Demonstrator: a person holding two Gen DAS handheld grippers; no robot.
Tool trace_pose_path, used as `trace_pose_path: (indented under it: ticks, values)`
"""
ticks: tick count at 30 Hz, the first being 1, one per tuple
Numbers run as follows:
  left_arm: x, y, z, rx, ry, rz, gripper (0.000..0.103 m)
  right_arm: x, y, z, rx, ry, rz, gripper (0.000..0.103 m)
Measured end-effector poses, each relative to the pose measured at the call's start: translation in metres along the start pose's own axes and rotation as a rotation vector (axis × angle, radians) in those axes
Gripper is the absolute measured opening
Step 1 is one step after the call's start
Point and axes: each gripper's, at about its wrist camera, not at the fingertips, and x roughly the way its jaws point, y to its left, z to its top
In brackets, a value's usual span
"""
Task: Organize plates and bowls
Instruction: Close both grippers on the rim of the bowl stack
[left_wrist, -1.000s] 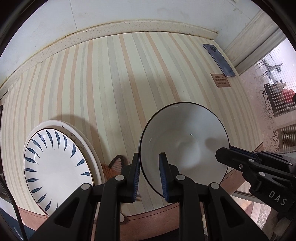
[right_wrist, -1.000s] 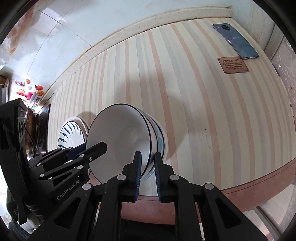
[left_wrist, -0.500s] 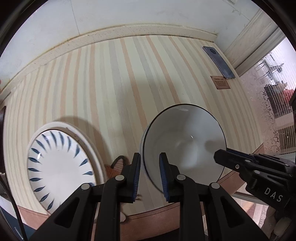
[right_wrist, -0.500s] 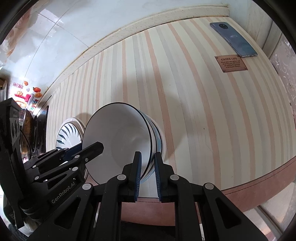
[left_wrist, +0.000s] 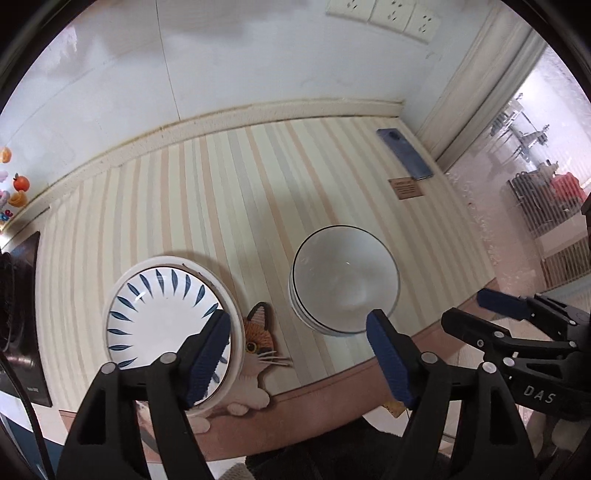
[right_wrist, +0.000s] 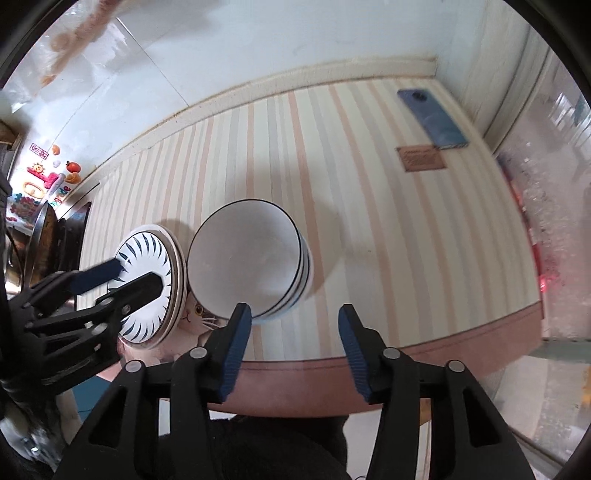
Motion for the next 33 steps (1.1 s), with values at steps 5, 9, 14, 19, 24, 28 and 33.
trace_pose_path:
  ticks: [5, 9, 14, 19, 24, 28, 33]
  values:
    - [-0.026, -0.001, -0.005, 0.005, -0.021, -0.032, 0.092, -0.036, 0.005, -0.014, -0.013, -0.045, -0.003, 0.078]
    - [-0.046, -0.003, -0.008, 0.003, -0.046, -0.053, 0.092, -0.065, 0.011, -0.021, -0.02, -0.088, -0.012, 0.088]
    - [-0.058, -0.004, -0.008, 0.006, -0.051, -0.116, 0.096, -0.091, 0.018, -0.027, -0.023, -0.125, -0.002, 0.09]
    - [-0.054, -0.001, -0.001, -0.006, -0.077, -0.122, 0.096, -0.105, 0.017, -0.029, -0.008, -0.138, 0.018, 0.094]
    - [-0.029, 0.008, 0.015, -0.038, -0.074, -0.147, 0.103, -0.096, 0.005, -0.021, 0.012, -0.124, 0.073, 0.098]
    - [0.006, 0.011, 0.029, -0.04, -0.019, -0.159, 0.103, -0.07, -0.005, -0.012, 0.037, -0.084, 0.083, 0.098]
    - [0.071, 0.016, 0.042, -0.042, 0.134, -0.171, 0.102, -0.009, -0.026, 0.004, 0.1, 0.031, 0.179, 0.098]
